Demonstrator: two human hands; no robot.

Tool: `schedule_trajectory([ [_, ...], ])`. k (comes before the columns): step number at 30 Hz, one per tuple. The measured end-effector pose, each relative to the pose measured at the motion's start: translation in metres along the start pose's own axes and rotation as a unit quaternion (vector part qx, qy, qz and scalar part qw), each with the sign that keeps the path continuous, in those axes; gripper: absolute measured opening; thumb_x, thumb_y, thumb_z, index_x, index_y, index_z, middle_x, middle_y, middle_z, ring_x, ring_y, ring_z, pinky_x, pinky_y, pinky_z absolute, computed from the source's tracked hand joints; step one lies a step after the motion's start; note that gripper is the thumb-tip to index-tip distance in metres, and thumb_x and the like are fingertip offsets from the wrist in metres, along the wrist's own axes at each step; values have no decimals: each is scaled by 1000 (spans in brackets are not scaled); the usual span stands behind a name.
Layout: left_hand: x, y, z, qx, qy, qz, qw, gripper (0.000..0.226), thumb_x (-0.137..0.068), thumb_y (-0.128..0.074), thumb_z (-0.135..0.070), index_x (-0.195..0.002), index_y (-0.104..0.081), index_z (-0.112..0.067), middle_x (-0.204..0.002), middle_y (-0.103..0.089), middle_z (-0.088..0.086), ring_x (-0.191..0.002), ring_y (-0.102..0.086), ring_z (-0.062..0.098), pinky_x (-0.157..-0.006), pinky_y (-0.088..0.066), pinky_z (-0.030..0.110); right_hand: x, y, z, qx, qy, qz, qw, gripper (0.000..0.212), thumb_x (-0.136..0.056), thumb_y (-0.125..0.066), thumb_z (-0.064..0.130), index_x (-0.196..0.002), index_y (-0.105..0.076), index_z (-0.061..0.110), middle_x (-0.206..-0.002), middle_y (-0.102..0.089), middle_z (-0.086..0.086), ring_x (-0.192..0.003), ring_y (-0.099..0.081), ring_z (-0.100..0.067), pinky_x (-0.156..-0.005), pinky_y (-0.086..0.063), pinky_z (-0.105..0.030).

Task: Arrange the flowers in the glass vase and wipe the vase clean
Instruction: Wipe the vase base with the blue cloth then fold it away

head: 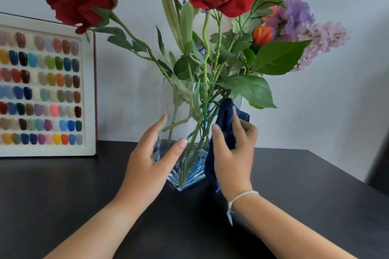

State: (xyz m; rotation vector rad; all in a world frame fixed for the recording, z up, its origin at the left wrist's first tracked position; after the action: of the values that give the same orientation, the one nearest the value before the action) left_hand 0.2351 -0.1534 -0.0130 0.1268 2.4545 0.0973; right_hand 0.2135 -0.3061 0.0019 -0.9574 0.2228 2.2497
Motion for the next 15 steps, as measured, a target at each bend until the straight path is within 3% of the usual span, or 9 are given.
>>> schedule_trajectory([
  [3,0,0,-1,-4,4,5,1000,61,-65,-54,-60,-121,-30,-62,-114,-29,-51,-100,-26,-39,-72,-26,-12,-6,5,-3,31,20,7,999,42,-88,-55,10,-129,-49,18,-98,-38,20,-91,-41,20,-83,-31,4],
  [9,0,1,-2,-8,18,14,1000,61,-66,-54,-59,-121,-29,-63,-115,-30,-50,-121,-37,-10,-75,-33,-1,-16,15,-17,35,-48,-17,998,32,-89,-52,8,-121,-56,13,-92,-41,18,-78,-45,20,-70,-31,7],
  [11,0,1,-1,-4,21,14,1000,62,-66,-54,-59,-122,-29,-63,-114,-30,-51,-122,-36,-10,-74,-32,-3,-19,18,-22,39,-93,-25,995,27,-90,-51,12,-115,-58,9,-91,-41,15,-79,-49,9,-68,-33,1],
  [15,-1,1,-1,8,23,12,1000,60,-66,-56,-57,-120,-32,-62,-113,-33,-49,-121,-40,-6,-71,-30,-10,-26,20,-30,27,-159,-32,986,20,-90,-50,17,-104,-58,6,-92,-43,6,-83,-49,-15,-84,-42,-31],
])
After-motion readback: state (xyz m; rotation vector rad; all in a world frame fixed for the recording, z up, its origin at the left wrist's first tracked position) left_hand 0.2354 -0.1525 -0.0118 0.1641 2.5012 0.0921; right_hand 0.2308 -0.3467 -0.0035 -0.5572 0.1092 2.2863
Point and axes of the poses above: each hand's wrist, its own x-axis away from the middle knuckle, its own y-axis out of the back of the hand, z = x × y, the point moved 3 cm from there along -x, towards the middle knuckle
